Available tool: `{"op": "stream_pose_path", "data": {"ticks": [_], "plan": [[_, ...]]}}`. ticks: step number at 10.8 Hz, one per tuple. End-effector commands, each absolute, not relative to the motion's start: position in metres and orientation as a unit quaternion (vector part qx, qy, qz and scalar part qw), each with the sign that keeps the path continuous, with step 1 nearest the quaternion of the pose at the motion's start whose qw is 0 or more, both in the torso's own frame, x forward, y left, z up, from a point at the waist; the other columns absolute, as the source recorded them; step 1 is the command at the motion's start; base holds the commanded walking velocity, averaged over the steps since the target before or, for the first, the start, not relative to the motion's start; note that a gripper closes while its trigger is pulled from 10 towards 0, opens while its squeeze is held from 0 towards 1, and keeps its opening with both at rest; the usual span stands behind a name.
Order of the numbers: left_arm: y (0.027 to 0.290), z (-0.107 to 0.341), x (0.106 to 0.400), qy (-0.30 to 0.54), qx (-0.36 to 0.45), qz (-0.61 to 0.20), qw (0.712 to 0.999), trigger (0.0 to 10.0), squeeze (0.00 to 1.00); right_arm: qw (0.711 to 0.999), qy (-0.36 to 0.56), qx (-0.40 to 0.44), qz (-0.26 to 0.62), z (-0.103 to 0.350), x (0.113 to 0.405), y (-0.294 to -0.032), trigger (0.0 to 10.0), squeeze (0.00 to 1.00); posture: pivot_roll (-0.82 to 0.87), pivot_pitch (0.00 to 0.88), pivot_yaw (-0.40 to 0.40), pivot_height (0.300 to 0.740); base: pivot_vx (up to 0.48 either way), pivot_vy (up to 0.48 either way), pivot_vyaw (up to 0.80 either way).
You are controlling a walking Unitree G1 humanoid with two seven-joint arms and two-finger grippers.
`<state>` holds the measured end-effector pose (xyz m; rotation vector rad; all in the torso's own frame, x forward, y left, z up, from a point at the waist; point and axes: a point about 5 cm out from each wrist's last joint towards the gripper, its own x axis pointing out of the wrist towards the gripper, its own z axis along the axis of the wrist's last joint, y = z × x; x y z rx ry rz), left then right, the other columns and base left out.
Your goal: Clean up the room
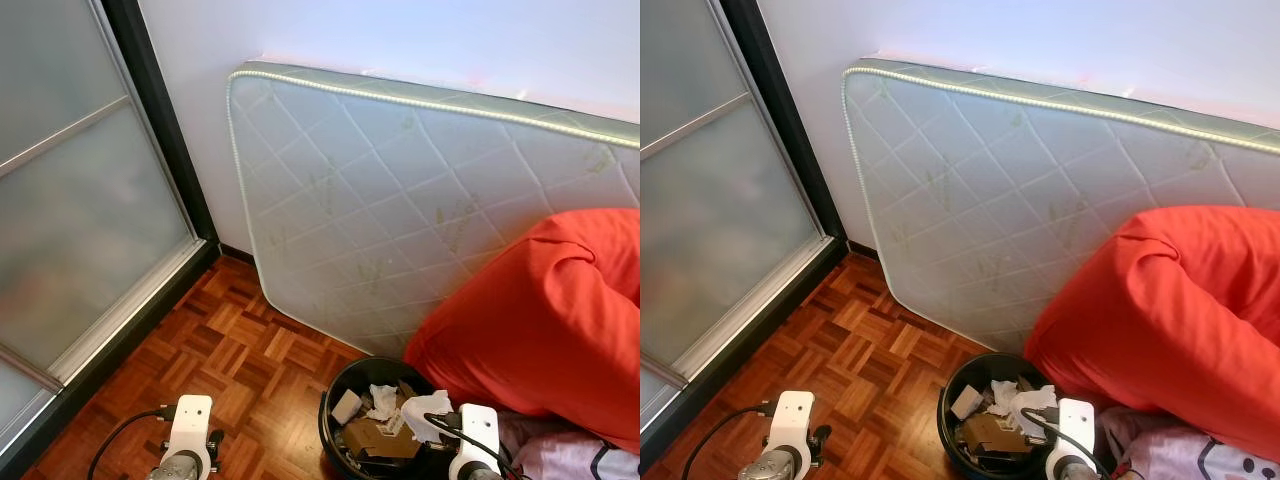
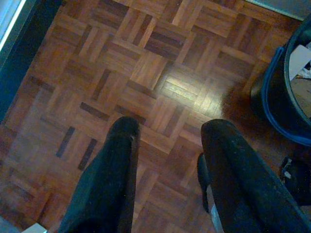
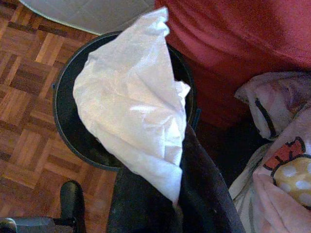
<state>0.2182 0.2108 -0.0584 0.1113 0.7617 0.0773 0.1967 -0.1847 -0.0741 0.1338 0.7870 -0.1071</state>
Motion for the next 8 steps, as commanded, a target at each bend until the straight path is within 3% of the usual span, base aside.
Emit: {"op": "stream_pose_path", "data": {"ticks": [1, 3, 8], "plan": [[0.2127, -0.059, 0.217, 0.376, 0.052, 0.042, 0.924, 10.0, 0.0, 0.919, 0.384, 0.074, -0.053, -0.0749, 0.1955, -0.1827, 10.0, 0.0, 0.12, 0.077, 0.026, 0.74, 0.0, 0.0, 0.0], [0.2137, -0.0591, 0.2166, 0.377, 0.054, 0.043, 0.924, 10.0, 0.0, 0.919, 0.383, 0.074, -0.051, -0.075, 0.1957, -0.1813, 10.0, 0.0, 0.12, 0.076, 0.03, 0.74, 0.0, 0.0, 0.0], [0.2137, -0.0592, 0.2164, 0.378, 0.054, 0.042, 0.923, 10.0, 0.0, 0.918, 0.386, 0.075, -0.052, -0.076, 0.1937, -0.1813, 10.0, 0.0, 0.12, 0.078, 0.032, 0.74, 0.269, 0.0, 0.0]]}}
